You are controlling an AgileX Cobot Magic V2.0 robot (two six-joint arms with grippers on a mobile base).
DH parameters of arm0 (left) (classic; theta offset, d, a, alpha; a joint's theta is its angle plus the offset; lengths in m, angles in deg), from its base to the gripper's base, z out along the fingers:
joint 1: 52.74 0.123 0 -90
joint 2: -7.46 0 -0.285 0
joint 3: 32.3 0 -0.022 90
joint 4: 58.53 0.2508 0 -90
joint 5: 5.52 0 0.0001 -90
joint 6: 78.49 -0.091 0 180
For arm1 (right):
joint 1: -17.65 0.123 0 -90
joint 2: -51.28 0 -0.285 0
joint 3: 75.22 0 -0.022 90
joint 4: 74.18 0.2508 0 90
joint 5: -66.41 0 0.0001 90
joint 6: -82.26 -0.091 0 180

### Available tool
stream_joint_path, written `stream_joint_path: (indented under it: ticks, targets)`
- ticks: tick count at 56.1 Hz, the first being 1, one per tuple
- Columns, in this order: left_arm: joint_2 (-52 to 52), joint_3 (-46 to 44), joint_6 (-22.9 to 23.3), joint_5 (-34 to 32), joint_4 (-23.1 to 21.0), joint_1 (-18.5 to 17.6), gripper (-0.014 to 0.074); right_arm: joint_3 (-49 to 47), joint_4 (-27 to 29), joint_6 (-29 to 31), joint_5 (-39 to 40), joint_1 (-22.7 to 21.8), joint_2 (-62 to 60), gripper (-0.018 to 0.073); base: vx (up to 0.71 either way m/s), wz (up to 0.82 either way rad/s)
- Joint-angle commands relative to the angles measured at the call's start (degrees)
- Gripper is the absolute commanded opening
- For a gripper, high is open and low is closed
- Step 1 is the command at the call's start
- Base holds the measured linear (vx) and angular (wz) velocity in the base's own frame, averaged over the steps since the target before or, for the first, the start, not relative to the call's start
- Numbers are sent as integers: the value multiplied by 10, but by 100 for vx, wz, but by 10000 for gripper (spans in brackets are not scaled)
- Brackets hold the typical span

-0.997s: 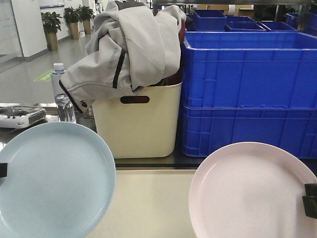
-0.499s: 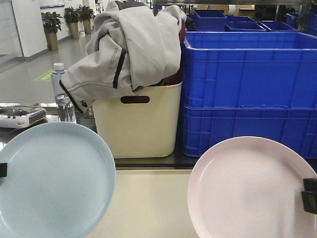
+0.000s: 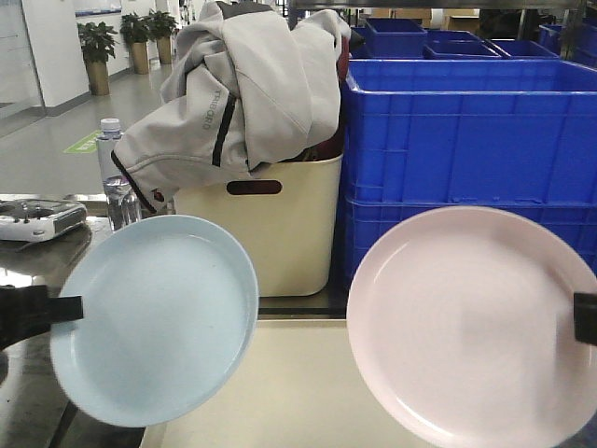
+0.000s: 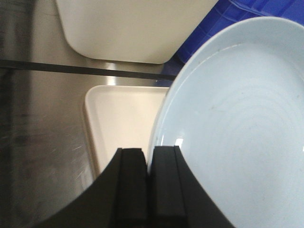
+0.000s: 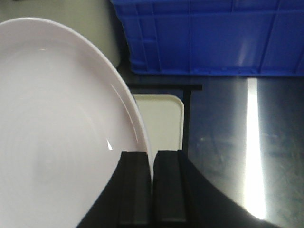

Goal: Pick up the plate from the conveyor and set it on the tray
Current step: 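Lower the light blue plate onto the cream tray with the left gripper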

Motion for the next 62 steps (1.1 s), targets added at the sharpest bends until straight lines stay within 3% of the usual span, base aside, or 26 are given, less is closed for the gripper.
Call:
stream_joint_path:
  ticks: [1,13,27,49,62]
  targets:
    - [30,-24,-46,-37,-89,-30,3,-49,11,-4,58,-3,-10,-9,0,0]
    - [145,-86,-57,-67,-98,-122,3,-81,15,-4,57,-3,-10,-9,0,0]
    - [254,-163,-57,-104,-93,-195,38,-81,13,-3,47,-3,-10,-9,0,0]
    - [288,-172,-72,-126,-94,-223,375,-81,1,3,38,-3,-8,-9,0,0]
    - [256,-178,-71,-112,-82,-221,426,-81,-4,3,23,-3,20,-9,0,0]
